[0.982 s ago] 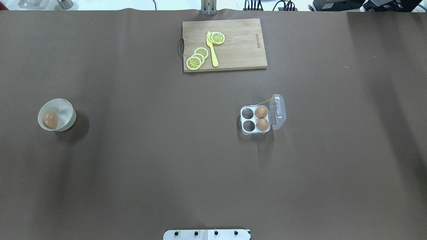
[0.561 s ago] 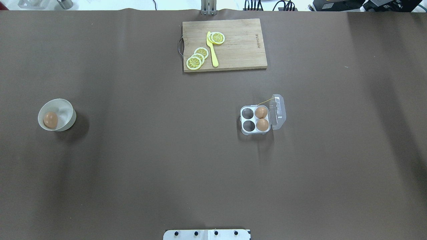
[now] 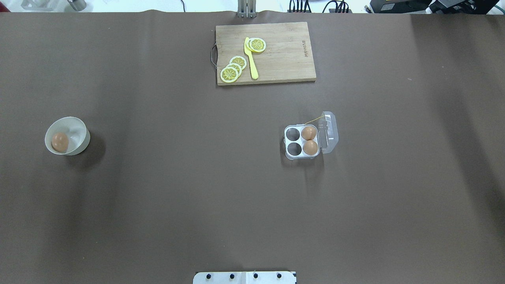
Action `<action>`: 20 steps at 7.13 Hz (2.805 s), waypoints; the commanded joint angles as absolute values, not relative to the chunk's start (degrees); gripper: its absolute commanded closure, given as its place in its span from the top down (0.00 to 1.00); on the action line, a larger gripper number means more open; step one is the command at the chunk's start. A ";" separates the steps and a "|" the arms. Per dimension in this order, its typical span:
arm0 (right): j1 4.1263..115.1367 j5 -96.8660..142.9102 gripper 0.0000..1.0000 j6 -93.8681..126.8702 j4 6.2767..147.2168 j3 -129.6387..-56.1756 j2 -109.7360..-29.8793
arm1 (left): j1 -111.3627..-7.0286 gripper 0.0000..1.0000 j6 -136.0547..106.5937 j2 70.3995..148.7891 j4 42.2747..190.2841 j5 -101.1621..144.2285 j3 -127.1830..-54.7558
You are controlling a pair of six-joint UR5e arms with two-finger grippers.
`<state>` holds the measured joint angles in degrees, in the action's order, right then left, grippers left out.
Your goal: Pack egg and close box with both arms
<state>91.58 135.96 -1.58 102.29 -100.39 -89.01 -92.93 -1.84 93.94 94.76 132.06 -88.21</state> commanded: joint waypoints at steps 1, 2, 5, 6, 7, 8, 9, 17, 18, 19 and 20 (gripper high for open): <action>91.58 135.97 1.00 -1.58 102.30 -100.55 -88.86 | -92.90 0.98 -2.02 93.96 94.75 132.10 -88.16; 91.58 136.14 1.00 -1.58 102.39 -100.55 -88.94 | -92.90 0.98 -1.93 93.96 94.75 132.10 -88.24; 91.58 136.14 1.00 -1.58 102.39 -100.55 -88.86 | -92.90 0.98 -1.76 94.04 94.66 132.10 -88.24; 91.58 136.14 1.00 -1.58 102.39 -100.55 -88.86 | -92.90 0.98 -1.93 94.13 94.66 132.10 -88.24; 91.58 136.14 1.00 -1.58 102.39 -100.55 -88.86 | -92.73 0.98 -2.02 94.22 94.66 132.10 -88.24; 91.58 136.14 1.00 -1.50 102.39 -100.55 -88.86 | -92.72 0.98 -1.93 94.22 94.66 132.10 -88.24; 91.58 136.14 1.00 -1.49 102.39 -100.55 -88.77 | -92.90 0.98 -2.02 94.22 94.66 132.10 -88.24; 91.58 136.32 1.00 -1.49 102.48 -100.20 -88.68 | -78.24 0.98 -27.45 98.43 98.57 131.66 -103.80; 91.58 137.10 1.00 -0.28 102.39 -100.46 -88.68 | -74.22 0.98 -29.77 98.87 100.88 131.83 -103.28; 91.50 137.98 1.00 1.39 102.22 -100.98 -88.59 | -70.79 0.98 -29.88 102.79 100.90 131.92 -100.05; 91.23 139.03 1.00 2.19 102.13 -101.68 -88.59 | -69.27 0.98 -31.36 103.61 101.07 131.58 -98.63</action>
<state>91.45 137.87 0.91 102.26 -100.96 -88.63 -72.03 -29.67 101.68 100.50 131.79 -100.72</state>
